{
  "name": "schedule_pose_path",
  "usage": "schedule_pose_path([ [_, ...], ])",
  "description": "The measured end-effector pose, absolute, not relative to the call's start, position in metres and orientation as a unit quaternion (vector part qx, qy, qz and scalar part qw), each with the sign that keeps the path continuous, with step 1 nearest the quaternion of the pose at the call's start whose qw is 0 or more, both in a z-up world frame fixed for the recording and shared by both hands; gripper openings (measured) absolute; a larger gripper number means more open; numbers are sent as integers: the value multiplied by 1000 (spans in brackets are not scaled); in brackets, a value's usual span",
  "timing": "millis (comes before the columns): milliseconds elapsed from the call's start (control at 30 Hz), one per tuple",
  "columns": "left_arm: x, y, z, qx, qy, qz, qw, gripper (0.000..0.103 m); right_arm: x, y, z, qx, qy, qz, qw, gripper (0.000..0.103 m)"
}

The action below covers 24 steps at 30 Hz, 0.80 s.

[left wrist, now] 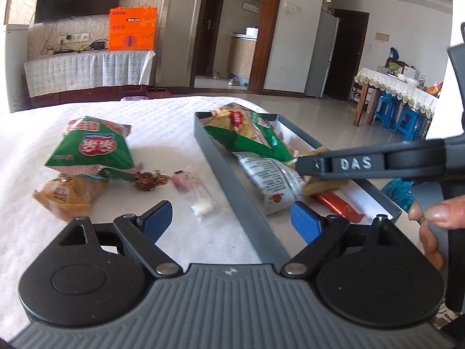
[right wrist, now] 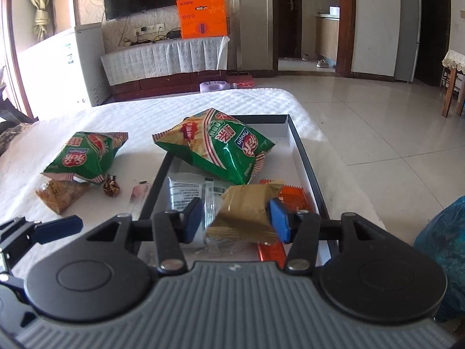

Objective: Organize snacks
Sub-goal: 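Grasp brown wrapped chocolate with left tool while right tool grasps pink-clear item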

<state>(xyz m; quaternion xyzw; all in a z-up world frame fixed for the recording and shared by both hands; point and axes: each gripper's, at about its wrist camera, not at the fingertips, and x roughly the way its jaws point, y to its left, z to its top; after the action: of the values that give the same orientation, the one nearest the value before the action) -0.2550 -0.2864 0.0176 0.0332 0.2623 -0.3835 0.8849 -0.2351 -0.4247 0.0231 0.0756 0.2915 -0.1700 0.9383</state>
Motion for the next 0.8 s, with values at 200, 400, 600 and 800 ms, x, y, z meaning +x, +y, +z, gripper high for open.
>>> schedule_pose_path([
  [200,-245,-265,17,33,265,-360,894,91,-238,-419,32,71,265,-182,944,58],
  [400,-233,-241,14,31,273,-329,903,92,-229,-390,46,90,209,-92,969,57],
  [600,-228,-221,14,45,272,-311,910,92,-171,-345,22,45,303,-61,950,48],
  [800,-221,-206,13,46,277,-295,913,92,-138,-326,-2,-14,352,-119,928,45],
])
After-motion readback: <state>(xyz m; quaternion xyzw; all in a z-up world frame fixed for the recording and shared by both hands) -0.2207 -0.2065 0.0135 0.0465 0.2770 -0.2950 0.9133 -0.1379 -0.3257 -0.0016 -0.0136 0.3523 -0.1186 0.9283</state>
